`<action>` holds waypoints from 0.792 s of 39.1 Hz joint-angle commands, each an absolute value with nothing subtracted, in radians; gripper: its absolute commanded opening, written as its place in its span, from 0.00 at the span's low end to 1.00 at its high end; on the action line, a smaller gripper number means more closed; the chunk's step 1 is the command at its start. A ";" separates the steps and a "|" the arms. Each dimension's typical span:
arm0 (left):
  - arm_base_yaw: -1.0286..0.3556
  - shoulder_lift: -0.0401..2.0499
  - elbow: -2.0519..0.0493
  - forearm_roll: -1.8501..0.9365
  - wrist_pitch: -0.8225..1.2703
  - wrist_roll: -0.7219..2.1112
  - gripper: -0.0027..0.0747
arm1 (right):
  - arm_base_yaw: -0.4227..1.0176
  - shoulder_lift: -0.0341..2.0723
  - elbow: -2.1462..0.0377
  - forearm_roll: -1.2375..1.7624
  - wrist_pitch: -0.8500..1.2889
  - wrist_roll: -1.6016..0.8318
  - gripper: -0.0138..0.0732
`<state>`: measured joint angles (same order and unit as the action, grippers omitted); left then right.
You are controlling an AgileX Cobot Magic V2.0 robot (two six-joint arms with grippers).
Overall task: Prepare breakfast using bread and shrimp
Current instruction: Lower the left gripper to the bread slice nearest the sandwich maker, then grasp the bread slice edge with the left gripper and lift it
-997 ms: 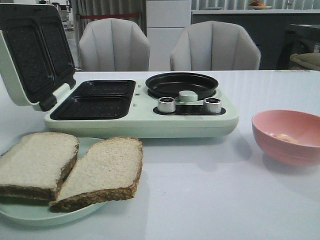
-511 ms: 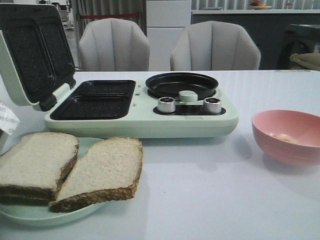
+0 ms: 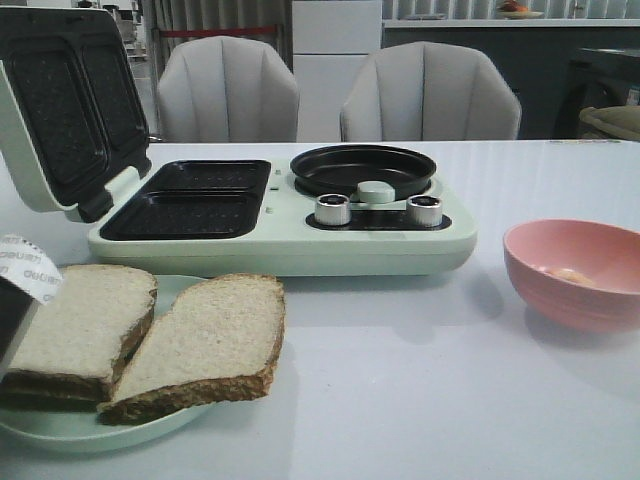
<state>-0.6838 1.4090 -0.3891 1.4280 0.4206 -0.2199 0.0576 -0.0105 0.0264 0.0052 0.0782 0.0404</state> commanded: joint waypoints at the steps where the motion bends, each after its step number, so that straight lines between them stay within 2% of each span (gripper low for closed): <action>1: -0.667 1.408 -0.414 1.455 0.422 -0.234 0.61 | 0.052 -0.032 0.010 0.000 -0.014 0.034 0.32; 21: -0.608 1.533 -0.494 1.516 0.413 -0.330 0.59 | 0.052 -0.032 0.010 0.000 -0.014 0.034 0.32; 23: -0.608 1.539 -0.494 1.518 0.424 -0.330 0.54 | 0.052 -0.032 0.010 0.000 -0.014 0.034 0.32; 30: -0.615 1.516 -0.494 1.489 0.473 -0.330 0.18 | 0.052 -0.032 0.010 0.000 -0.014 0.034 0.32; 31: -0.617 1.509 -0.494 1.481 0.478 -0.330 0.17 | 0.052 -0.032 0.010 0.000 -0.014 0.034 0.32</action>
<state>-0.6103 1.5401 -0.4826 1.5129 0.4468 -0.3102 0.0576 -0.0105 0.0264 0.0052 0.0782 0.0404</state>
